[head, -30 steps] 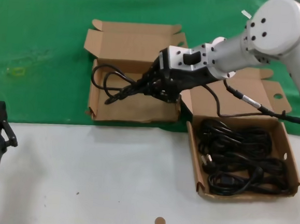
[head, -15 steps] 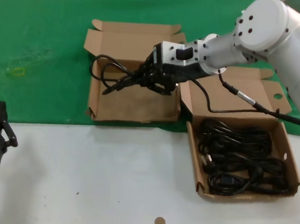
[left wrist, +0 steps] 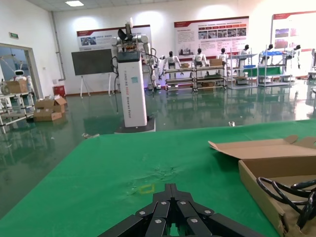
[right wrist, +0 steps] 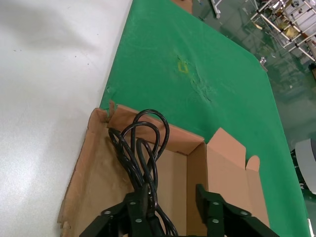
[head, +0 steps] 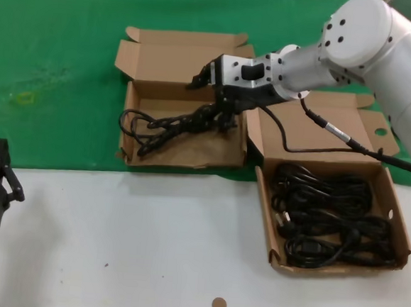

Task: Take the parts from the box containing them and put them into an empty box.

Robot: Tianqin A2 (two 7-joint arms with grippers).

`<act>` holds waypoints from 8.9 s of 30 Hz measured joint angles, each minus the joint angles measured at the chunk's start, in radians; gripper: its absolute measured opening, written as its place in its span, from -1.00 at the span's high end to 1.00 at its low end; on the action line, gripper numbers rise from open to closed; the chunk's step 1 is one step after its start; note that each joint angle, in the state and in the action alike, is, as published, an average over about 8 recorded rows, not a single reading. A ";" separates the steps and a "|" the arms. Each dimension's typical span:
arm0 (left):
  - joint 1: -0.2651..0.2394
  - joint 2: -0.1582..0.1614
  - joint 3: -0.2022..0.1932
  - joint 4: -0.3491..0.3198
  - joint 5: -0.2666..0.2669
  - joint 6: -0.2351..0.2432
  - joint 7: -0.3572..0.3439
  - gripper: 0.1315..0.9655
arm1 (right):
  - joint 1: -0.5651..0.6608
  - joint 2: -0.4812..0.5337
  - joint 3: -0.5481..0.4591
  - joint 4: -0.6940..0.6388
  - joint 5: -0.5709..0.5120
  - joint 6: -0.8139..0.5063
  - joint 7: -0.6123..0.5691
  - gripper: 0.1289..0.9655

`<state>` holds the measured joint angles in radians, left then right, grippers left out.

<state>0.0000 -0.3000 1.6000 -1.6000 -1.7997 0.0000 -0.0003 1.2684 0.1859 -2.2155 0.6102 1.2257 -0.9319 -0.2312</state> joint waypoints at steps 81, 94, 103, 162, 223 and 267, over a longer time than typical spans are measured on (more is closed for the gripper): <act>0.000 0.000 0.000 0.000 0.000 0.000 0.000 -0.97 | -0.933 0.100 0.448 0.759 0.418 0.669 0.184 -1.00; 0.000 0.000 0.000 0.000 0.000 0.000 0.000 -1.00 | -1.145 0.109 0.554 0.905 0.517 0.835 0.214 -1.00; 0.000 0.000 0.000 0.000 0.000 0.000 0.000 -1.00 | -1.226 0.112 0.594 0.960 0.554 0.899 0.225 -1.00; 0.000 0.000 0.000 0.000 0.000 0.000 0.000 -1.00 | -1.227 0.112 0.595 0.962 0.555 0.900 0.225 -1.00; 0.000 0.000 0.000 0.000 0.000 0.000 0.000 -1.00 | -1.227 0.112 0.595 0.962 0.555 0.900 0.225 -1.00; 0.000 0.000 0.000 0.000 0.000 0.000 0.000 -1.00 | -1.227 0.112 0.595 0.962 0.555 0.900 0.225 -1.00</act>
<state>0.0000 -0.3000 1.6000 -1.6000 -1.8000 0.0000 0.0000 0.0410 0.2983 -1.6204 1.5717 1.7809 -0.0321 -0.0058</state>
